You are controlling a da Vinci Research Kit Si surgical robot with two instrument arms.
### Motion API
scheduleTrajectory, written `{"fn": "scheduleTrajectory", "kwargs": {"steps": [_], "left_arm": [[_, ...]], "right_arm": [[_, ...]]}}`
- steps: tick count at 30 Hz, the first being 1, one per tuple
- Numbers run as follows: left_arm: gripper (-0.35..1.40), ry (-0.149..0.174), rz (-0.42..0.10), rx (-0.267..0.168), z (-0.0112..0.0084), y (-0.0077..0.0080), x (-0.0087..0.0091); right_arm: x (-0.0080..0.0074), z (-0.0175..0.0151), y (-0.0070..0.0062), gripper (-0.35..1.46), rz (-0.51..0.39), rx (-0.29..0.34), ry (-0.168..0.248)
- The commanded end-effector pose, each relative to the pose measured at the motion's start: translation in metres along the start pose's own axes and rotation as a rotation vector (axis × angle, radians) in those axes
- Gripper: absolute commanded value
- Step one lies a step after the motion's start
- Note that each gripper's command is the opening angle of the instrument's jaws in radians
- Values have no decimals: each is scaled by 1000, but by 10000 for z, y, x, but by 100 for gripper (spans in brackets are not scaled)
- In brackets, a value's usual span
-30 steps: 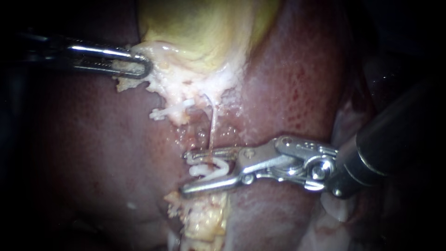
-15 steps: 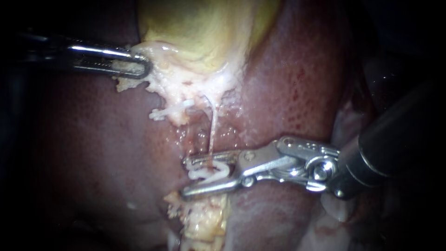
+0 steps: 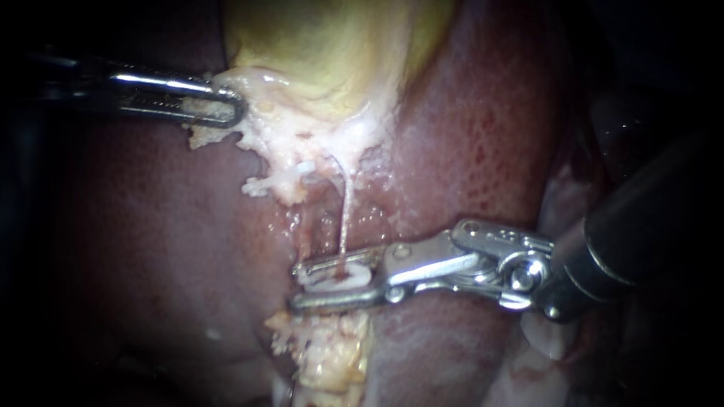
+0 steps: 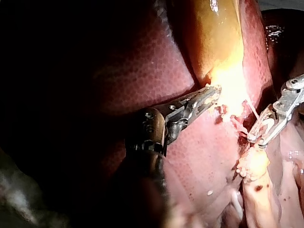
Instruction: Clipping second clip right tube
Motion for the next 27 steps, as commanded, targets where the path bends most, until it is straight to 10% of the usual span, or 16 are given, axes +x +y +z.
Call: {"fn": "scheduleTrajectory", "kwargs": {"steps": [1,7,27], "left_arm": [[-35,0,0,0,0,0,0],[-35,0,0,-1,0,0,0],[-35,0,0,0,0,0,0]], "right_arm": [[0,0,0,-6,7,0,0],[-1,-1,0,-35,47,1,-1],[-4,-5,2,-35,69,3,-3]]}}
